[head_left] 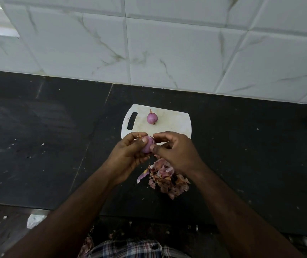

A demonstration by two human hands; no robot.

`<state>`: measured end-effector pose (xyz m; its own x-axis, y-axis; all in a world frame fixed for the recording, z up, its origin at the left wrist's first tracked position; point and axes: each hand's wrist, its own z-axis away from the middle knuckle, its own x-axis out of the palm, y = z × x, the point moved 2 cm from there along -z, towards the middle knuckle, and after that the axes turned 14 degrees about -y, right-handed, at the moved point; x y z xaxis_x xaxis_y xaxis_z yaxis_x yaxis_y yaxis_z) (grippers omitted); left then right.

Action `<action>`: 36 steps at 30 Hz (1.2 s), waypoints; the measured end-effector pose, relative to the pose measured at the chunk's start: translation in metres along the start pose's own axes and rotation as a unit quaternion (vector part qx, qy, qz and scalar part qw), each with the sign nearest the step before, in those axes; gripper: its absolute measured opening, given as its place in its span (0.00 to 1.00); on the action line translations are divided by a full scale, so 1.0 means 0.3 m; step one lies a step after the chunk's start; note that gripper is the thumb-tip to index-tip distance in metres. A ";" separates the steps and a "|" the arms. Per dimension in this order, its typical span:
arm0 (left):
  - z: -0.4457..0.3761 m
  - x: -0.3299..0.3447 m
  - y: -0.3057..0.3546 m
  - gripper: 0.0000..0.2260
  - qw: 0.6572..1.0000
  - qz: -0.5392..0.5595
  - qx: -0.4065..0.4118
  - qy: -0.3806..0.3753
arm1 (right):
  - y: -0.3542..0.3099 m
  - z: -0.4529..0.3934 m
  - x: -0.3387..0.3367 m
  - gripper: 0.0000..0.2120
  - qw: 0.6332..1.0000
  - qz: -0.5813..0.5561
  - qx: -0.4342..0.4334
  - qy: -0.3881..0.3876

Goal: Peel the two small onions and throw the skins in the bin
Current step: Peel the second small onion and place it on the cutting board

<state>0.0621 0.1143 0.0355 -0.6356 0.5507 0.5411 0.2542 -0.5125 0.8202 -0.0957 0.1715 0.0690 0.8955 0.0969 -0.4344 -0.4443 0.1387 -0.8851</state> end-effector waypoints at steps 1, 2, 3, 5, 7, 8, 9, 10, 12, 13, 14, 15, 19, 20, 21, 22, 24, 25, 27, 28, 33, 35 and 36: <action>0.001 0.002 0.000 0.12 1.000 -0.012 0.007 0.004 | -0.001 -0.001 0.000 0.15 1.000 0.000 -0.002 0.003; 0.001 0.002 -0.002 0.13 1.000 -0.018 0.014 0.005 | 0.000 -0.002 0.000 0.14 1.000 0.001 0.000 0.005; 0.001 0.002 -0.003 0.13 1.000 -0.020 0.021 0.003 | 0.001 -0.003 0.000 0.14 1.000 0.002 0.004 0.004; 0.002 -0.002 -0.006 0.13 0.999 -0.023 0.028 0.001 | 0.003 -0.006 0.003 0.16 1.000 0.007 0.010 0.003; -0.001 -0.008 -0.012 0.13 0.999 -0.030 0.032 -0.003 | 0.006 -0.009 0.010 0.16 1.000 0.017 0.013 0.010; -0.002 -0.010 -0.016 0.13 0.999 -0.031 0.034 -0.007 | 0.007 -0.008 0.015 0.15 1.000 0.020 0.012 0.016; -0.004 -0.009 -0.017 0.14 0.999 -0.028 0.037 -0.011 | 0.006 -0.007 0.018 0.15 0.999 0.023 0.011 0.025; -0.006 -0.005 -0.018 0.14 0.999 -0.025 0.040 -0.014 | 0.007 -0.005 0.023 0.14 0.999 0.028 0.008 0.034; -0.008 0.005 -0.017 0.15 0.999 -0.018 0.045 -0.019 | 0.009 -0.003 0.029 0.13 0.998 0.046 0.002 0.049; -0.009 0.008 -0.016 0.15 0.999 -0.016 0.047 -0.021 | 0.009 -0.003 0.032 0.13 0.997 0.055 0.001 0.054; -0.010 0.011 -0.017 0.15 0.999 -0.014 0.048 -0.022 | 0.011 -0.004 0.033 0.13 0.996 0.062 -0.001 0.057; -0.010 0.011 -0.017 0.15 0.999 -0.011 0.048 -0.022 | 0.014 -0.005 0.034 0.13 0.996 0.067 -0.004 0.060; -0.015 0.006 -0.021 0.15 0.999 -0.013 0.046 -0.026 | 0.022 -0.008 0.045 0.12 0.993 0.087 -0.022 0.073; -0.015 0.007 -0.021 0.15 0.999 -0.013 0.045 -0.028 | 0.022 -0.009 0.047 0.12 0.992 0.092 -0.026 0.079; -0.015 0.007 -0.020 0.15 0.999 -0.010 0.044 -0.030 | 0.023 -0.010 0.046 0.11 0.991 0.096 -0.030 0.083; -0.015 0.009 -0.020 0.15 0.999 -0.006 0.043 -0.032 | 0.024 -0.012 0.044 0.10 0.991 0.099 -0.032 0.085; -0.013 0.014 -0.017 0.14 0.999 0.003 0.042 -0.032 | 0.027 -0.014 0.036 0.10 0.992 0.091 -0.032 0.080; -0.012 0.016 -0.016 0.14 0.999 0.008 0.041 -0.031 | 0.030 -0.016 0.032 0.10 0.993 0.080 -0.031 0.077; -0.009 0.018 -0.014 0.14 0.999 0.016 0.036 -0.031 | 0.034 -0.015 0.026 0.10 0.994 0.065 -0.034 0.077; -0.008 0.018 -0.013 0.14 0.999 0.017 0.031 -0.034 | 0.035 -0.014 0.025 0.09 0.994 0.066 -0.037 0.082; 0.002 0.008 -0.014 0.14 0.999 0.006 0.004 -0.045 | 0.042 -0.009 0.002 0.09 0.995 0.043 -0.027 0.081; 0.000 0.002 -0.015 0.14 0.999 0.026 -0.002 -0.038 | 0.039 -0.004 -0.007 0.11 0.999 0.003 -0.025 0.049; -0.002 -0.001 -0.016 0.14 0.999 0.031 -0.005 -0.034 | 0.037 -0.001 -0.010 0.11 0.999 -0.013 -0.030 0.032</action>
<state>0.0608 0.1162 0.0314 -0.5676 0.5615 0.6021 0.2838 -0.5531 0.7833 -0.1033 0.1726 0.0604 0.9069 0.0300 -0.4202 -0.4212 0.0816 -0.9033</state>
